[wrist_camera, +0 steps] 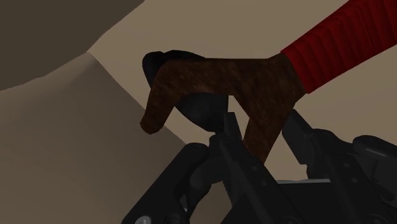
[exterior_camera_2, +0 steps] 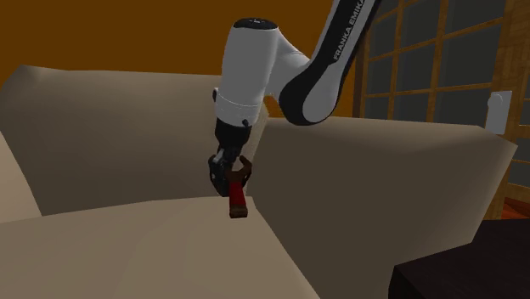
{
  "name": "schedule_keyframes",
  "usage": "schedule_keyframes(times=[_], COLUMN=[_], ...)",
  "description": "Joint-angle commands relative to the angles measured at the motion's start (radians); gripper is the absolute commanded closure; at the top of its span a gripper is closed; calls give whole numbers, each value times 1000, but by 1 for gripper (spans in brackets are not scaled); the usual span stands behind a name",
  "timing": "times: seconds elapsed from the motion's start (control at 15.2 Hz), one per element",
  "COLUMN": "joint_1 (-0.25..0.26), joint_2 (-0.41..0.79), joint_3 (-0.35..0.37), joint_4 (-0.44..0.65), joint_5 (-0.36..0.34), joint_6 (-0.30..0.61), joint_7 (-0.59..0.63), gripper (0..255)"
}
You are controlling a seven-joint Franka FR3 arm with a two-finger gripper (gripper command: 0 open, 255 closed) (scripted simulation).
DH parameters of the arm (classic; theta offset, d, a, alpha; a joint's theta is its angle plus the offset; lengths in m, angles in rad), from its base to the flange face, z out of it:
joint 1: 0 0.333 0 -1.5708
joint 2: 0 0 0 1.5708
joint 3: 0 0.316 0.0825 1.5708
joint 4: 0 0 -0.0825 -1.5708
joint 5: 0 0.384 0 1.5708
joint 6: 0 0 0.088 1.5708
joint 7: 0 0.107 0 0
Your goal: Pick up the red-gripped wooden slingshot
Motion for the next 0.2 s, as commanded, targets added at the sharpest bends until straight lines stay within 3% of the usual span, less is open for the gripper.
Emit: schedule_keyframes(times=[0.0, 0.13], joint_1=[-16, -17], joint_2=[-30, -32], joint_3=[20, 21], joint_4=[-13, -14], joint_5=[22, 24], joint_6=[-18, -20], joint_7=[-32, -35], gripper=[255, 255])
